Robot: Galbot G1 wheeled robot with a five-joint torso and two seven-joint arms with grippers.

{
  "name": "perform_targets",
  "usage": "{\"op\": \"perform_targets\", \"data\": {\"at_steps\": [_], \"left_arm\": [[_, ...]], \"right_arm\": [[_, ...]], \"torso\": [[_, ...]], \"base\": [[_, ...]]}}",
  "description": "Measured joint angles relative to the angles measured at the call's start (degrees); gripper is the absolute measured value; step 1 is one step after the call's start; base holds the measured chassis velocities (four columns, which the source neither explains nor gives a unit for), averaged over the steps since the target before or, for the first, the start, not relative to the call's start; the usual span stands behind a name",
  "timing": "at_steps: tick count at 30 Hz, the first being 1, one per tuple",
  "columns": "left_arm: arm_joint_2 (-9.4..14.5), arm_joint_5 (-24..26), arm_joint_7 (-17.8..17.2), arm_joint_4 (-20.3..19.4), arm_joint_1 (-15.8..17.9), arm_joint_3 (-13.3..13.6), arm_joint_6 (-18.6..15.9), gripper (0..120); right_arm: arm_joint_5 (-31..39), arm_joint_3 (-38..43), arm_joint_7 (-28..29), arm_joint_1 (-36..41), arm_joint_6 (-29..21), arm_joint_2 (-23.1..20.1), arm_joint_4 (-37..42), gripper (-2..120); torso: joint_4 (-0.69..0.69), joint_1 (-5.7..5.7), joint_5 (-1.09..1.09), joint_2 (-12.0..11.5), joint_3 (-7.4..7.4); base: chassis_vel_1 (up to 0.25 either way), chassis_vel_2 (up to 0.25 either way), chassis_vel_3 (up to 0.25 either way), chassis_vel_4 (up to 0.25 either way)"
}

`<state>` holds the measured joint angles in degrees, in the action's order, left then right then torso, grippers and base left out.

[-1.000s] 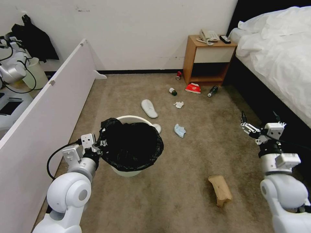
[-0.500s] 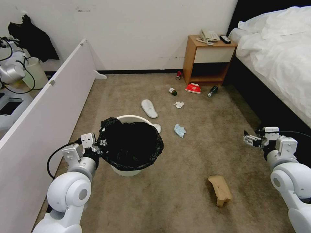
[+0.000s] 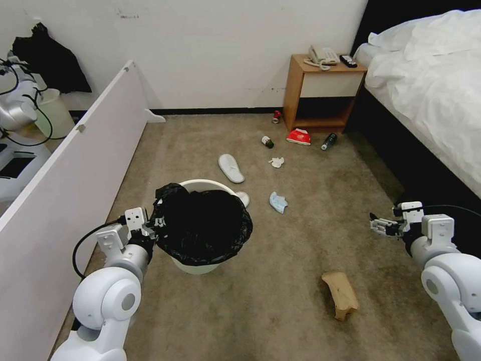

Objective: Pick up the trash bin, then pick up the garbage from the floor and place it into the trash bin.

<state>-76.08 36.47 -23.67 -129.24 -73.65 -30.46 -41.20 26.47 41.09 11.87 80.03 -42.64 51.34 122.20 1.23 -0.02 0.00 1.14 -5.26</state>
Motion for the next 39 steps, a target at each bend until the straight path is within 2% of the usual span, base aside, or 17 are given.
{"op": "perform_targets", "data": {"at_steps": [12, 19, 26, 34, 39], "left_arm": [[-0.07, -0.19, -0.03, 0.13, -0.48, 0.15, 0.07, 5], [-0.42, -0.84, -0.05, 0.26, -0.98, 0.45, 0.27, 5], [-0.54, -0.97, -0.05, 0.39, -0.90, 0.55, 0.27, 5], [-0.83, -1.42, -0.09, 0.65, -0.78, 0.85, 0.28, 5], [-0.82, -1.75, -0.12, 0.87, -1.06, 0.96, 0.28, 5]], "right_arm": [[-4.03, -4.06, -2.87, 2.79, 0.27, -2.99, 1.15, 100], [-5.56, -8.77, 0.82, 4.57, 0.37, -4.63, 1.82, 100], [-5.20, -9.82, 1.83, 4.76, 0.38, -5.20, 1.82, 100], [-4.28, -12.92, 3.79, 4.86, 0.42, -7.41, 1.00, 100], [-1.30, -17.11, 4.93, 2.52, 0.47, -10.02, -1.74, 100]], "torso": [[0.00, 0.00, 0.00, 0.00, 0.00], [0.00, 0.00, 0.00, 0.00, 0.00], [0.00, 0.00, 0.00, 0.00, 0.00], [0.00, 0.00, 0.00, 0.00, 0.00], [0.01, 0.00, 0.01, 0.00, 0.00]], "base": [[0.000, 0.000, 0.000, 0.000], [0.000, 0.000, 0.000, 0.000], [0.000, 0.000, 0.000, 0.000], [0.000, 0.000, 0.000, 0.000], [0.000, 0.000, 0.000, 0.000]]}}
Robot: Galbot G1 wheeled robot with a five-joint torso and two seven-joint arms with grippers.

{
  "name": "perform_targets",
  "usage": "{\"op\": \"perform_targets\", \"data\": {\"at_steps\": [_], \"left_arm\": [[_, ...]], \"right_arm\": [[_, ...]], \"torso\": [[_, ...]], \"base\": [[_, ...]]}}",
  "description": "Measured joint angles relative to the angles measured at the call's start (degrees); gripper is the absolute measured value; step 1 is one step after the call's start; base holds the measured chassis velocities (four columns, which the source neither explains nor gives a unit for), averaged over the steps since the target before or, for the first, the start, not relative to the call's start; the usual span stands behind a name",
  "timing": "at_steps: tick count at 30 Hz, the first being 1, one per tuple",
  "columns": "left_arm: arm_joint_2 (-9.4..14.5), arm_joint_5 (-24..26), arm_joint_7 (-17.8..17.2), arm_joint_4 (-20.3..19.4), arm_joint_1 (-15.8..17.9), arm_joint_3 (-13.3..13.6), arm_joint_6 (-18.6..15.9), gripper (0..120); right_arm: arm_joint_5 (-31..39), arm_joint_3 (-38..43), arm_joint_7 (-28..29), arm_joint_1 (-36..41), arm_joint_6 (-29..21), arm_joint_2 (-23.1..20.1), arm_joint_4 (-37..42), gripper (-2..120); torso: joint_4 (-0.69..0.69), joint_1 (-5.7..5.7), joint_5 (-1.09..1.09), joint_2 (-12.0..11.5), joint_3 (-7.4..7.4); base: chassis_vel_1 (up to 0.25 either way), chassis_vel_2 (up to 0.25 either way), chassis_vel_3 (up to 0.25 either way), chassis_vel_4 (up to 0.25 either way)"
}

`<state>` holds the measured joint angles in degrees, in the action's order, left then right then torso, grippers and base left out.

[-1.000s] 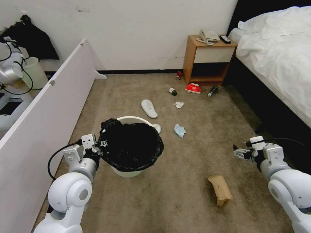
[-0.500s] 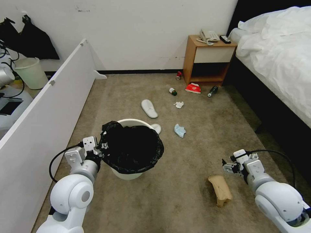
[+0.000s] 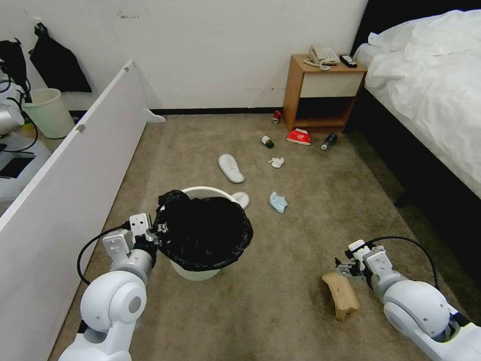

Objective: Pick up the trash bin, then pick up the garbage from the floor and place it into the trash bin.

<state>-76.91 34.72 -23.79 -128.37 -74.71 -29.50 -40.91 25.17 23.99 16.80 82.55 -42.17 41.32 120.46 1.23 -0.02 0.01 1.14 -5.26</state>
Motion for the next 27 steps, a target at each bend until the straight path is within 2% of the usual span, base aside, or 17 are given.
{"op": "perform_targets", "data": {"at_steps": [6, 16, 22, 27], "left_arm": [[-0.11, -0.16, -0.01, 0.38, 0.01, 0.03, 0.01, 5], [0.13, -0.18, -0.01, 0.43, -0.16, -0.18, 0.04, 5], [0.12, -0.10, -0.01, 0.31, -0.63, -0.33, 0.10, 5], [-0.11, -0.16, 0.02, 0.27, -0.76, -0.26, 0.19, 5]], "right_arm": [[2.92, -5.66, -0.60, -4.20, 0.02, -2.45, -1.99, 100], [3.28, -11.99, -4.22, -8.12, 0.03, -2.79, -3.67, 100], [2.68, -14.38, -4.80, -8.54, 0.04, -1.68, -5.95, 100], [2.56, -16.59, -4.72, -10.71, 0.42, 0.18, -12.68, 100]], "torso": [[-0.01, 0.00, 0.00, 0.00, 0.00], [-0.01, 0.00, -0.01, 0.00, 0.00], [0.00, 0.00, -0.01, 0.00, 0.00], [0.00, 0.00, 0.00, 0.00, 0.00]], "base": [[0.000, 0.000, 0.000, 0.000], [0.000, 0.000, 0.000, 0.000], [0.000, 0.000, 0.000, 0.000], [0.000, 0.000, 0.000, 0.000]]}}
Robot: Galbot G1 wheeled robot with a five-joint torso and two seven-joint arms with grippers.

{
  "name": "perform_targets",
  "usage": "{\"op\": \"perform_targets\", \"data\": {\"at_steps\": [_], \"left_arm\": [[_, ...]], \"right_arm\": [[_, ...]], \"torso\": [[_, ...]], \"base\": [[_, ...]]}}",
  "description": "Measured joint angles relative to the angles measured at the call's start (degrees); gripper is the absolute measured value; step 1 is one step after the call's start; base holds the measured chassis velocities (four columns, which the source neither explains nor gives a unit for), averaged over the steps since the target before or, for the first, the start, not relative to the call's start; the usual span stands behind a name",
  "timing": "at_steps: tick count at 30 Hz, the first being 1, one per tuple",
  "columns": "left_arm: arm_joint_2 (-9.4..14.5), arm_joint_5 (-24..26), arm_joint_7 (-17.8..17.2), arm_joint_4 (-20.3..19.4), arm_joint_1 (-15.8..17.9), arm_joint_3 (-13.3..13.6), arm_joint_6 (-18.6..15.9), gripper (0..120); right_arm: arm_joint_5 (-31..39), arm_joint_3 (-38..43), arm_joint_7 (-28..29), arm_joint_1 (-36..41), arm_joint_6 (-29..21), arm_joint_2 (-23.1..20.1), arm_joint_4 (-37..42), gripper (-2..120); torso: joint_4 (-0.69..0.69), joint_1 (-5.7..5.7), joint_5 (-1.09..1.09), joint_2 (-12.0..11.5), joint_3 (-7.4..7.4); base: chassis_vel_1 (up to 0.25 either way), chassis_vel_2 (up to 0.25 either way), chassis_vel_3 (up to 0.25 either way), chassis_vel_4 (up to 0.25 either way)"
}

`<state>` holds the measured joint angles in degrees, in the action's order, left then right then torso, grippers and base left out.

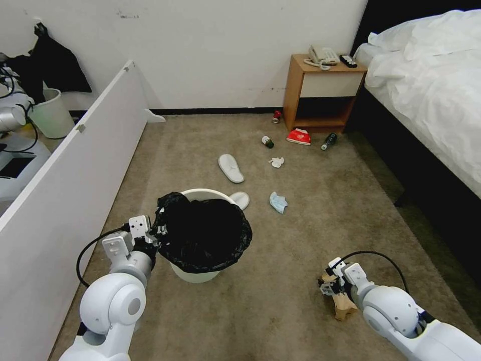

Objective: Pick up the trash bin, then pick up the garbage from the floor and place it into the trash bin.

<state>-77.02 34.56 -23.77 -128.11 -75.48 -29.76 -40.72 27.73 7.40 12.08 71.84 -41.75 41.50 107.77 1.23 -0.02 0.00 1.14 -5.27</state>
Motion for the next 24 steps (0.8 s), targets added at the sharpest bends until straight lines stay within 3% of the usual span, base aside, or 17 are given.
{"op": "perform_targets", "data": {"at_steps": [10, 24], "left_arm": [[-0.16, -0.08, 0.06, 0.56, 0.29, 0.03, 0.15, 5], [-0.22, -0.11, 0.12, 1.40, 1.16, 0.44, 0.22, 5]], "right_arm": [[-2.04, -2.92, -0.08, -4.33, 2.53, 4.89, -8.56, 100], [-4.50, -3.19, -0.21, -4.68, 3.83, 6.16, -12.82, 100]], "torso": [[-0.01, 0.00, 0.00, 0.00, 0.00], [0.00, 0.00, -0.01, 0.00, 0.00]], "base": [[0.000, 0.000, 0.000, 0.000], [0.000, 0.000, 0.000, 0.000]]}}
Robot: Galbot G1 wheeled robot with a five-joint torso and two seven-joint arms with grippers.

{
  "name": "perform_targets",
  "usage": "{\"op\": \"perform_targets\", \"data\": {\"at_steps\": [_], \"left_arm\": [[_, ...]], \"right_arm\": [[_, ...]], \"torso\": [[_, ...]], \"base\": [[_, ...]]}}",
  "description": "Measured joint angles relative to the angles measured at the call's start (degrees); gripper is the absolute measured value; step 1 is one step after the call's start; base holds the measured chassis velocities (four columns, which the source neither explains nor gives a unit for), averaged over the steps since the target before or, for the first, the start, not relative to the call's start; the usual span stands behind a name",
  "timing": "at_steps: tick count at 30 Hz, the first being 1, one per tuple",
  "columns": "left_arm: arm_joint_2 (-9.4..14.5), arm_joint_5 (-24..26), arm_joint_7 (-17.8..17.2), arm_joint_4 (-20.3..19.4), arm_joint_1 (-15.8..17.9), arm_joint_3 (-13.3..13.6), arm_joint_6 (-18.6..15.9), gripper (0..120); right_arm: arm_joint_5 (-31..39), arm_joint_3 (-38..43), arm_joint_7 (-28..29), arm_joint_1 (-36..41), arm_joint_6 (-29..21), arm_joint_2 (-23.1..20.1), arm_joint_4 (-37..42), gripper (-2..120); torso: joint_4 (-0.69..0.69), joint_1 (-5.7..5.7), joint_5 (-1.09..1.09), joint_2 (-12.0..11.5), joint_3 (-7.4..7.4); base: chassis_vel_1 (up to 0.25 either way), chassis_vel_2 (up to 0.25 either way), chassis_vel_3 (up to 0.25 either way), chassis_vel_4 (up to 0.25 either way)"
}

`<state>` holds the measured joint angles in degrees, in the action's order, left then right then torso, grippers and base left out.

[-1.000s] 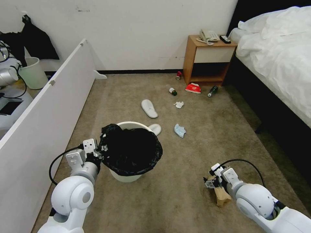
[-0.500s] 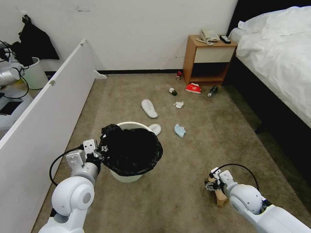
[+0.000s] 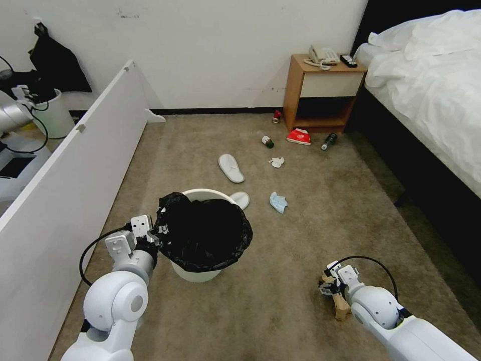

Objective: Pick up the trash bin, then pick up the garbage from the floor and place it into the trash bin.

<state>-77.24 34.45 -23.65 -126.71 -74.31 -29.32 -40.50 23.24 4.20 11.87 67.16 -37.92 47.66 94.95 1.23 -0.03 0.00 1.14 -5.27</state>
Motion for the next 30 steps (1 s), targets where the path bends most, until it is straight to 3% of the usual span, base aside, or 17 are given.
{"op": "perform_targets", "data": {"at_steps": [30], "left_arm": [[-0.49, -0.22, 0.12, -0.09, 0.09, 0.04, 0.12, 5]], "right_arm": [[-2.56, -1.11, 0.26, 1.32, 1.50, 0.90, -3.81, 99]], "torso": [[0.00, 0.00, 0.00, 0.00, 0.00]], "base": [[0.000, 0.000, 0.000, 0.000]]}}
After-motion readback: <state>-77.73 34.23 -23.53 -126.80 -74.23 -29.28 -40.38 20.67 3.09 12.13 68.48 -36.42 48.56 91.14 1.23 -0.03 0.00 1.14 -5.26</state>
